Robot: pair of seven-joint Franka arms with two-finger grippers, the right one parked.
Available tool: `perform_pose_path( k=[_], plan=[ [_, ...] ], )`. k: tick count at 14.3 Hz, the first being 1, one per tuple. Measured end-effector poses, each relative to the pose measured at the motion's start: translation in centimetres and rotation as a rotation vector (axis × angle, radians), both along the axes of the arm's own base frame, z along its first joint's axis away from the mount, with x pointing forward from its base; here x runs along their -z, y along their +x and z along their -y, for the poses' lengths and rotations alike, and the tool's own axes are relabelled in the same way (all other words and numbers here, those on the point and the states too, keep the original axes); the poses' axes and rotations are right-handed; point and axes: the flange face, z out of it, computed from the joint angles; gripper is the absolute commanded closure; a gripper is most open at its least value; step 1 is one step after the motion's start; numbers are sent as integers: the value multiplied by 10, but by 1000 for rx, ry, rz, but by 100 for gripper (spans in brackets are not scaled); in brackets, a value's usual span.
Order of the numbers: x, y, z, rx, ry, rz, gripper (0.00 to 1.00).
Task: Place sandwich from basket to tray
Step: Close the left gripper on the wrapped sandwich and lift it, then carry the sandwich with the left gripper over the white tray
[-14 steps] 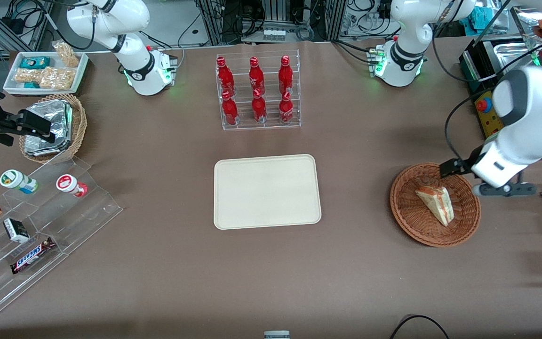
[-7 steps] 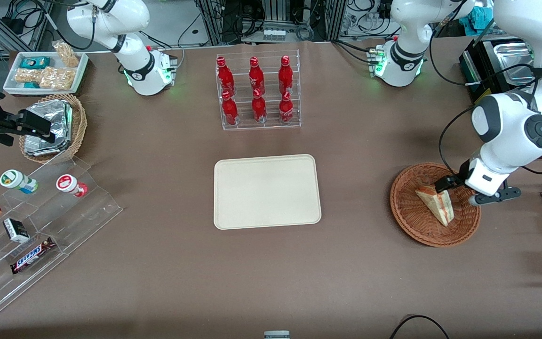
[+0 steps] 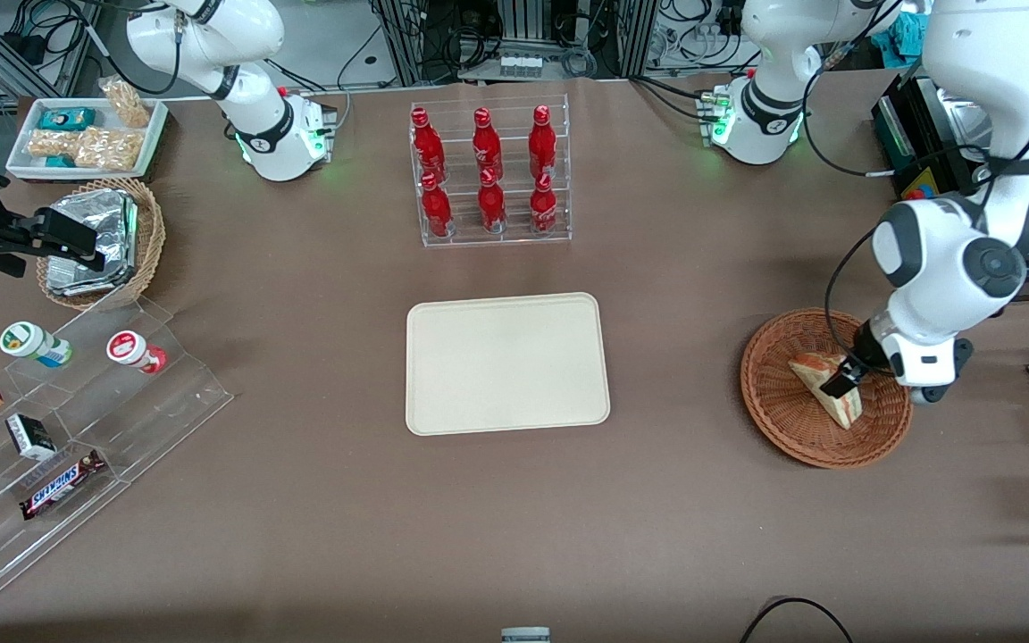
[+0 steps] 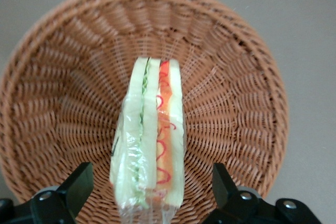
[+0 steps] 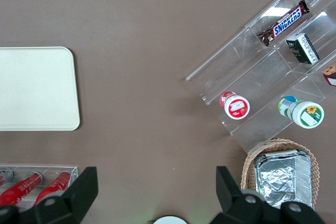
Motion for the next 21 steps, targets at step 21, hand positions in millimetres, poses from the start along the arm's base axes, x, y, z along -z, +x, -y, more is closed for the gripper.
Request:
perform_pose_path(
  k=[21],
  plan=[
    [-45,-3,325,781,26,-158,96]
  ],
)
